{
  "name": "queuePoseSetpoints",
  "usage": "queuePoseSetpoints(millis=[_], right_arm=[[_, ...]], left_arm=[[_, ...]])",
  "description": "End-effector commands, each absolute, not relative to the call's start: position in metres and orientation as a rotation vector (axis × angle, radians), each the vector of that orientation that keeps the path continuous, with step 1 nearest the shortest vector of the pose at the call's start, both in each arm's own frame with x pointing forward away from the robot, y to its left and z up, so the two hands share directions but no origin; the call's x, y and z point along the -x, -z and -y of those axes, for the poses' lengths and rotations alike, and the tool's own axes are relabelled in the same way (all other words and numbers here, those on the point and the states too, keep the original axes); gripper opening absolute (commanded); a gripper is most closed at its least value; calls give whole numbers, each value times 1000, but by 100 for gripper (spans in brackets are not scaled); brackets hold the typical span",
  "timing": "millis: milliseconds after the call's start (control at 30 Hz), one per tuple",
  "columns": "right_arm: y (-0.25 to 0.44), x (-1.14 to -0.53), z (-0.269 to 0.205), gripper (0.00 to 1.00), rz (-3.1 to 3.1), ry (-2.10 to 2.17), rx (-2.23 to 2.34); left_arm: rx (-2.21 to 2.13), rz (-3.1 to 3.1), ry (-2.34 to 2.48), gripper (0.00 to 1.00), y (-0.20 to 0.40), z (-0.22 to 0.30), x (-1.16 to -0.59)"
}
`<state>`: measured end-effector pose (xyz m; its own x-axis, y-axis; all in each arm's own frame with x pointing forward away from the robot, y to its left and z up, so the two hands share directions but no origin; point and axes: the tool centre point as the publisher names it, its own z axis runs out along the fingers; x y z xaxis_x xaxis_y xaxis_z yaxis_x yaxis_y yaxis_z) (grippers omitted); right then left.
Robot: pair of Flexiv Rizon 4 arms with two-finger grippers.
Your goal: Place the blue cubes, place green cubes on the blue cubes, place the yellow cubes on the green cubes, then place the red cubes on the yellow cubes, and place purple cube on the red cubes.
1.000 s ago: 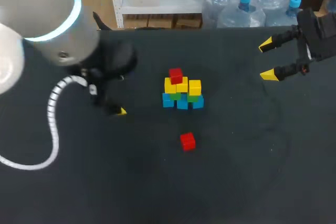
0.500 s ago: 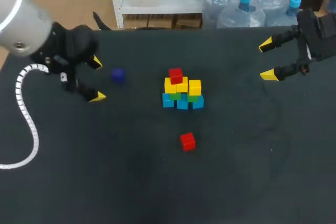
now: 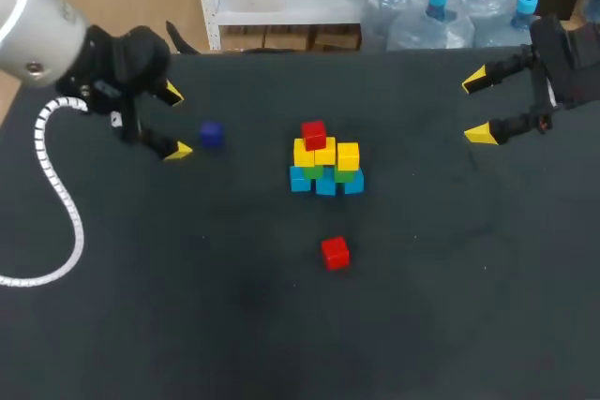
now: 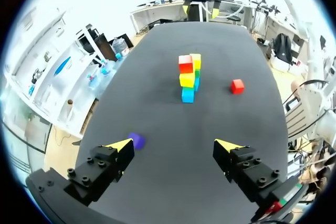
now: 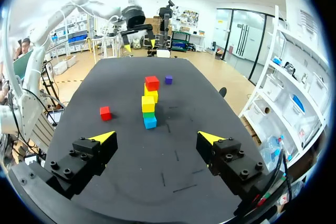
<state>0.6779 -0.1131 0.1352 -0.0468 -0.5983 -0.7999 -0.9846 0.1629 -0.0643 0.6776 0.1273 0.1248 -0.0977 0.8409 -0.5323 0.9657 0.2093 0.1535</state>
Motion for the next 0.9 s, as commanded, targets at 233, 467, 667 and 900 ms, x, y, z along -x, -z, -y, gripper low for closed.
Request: queuePoseSetpoints(millis=[233,467,667,900], right_arm=[[-135,-678,113,100,-1730,-691,1518],[-135,-678,113,100,-1730,-691,1518],[-135,-678,113,100,-1730,-691,1518],[-135,-678,113,100,-1730,-691,1518]], left_arm=[[-1799,-1857,564,100,-108,-123,-709],[-1802,-1884,549,100,-106,-123,-709],[-1784,-1900,519,100,-107,-123,-705],[-1761,-1916,501,100,-108,-124,-704]])
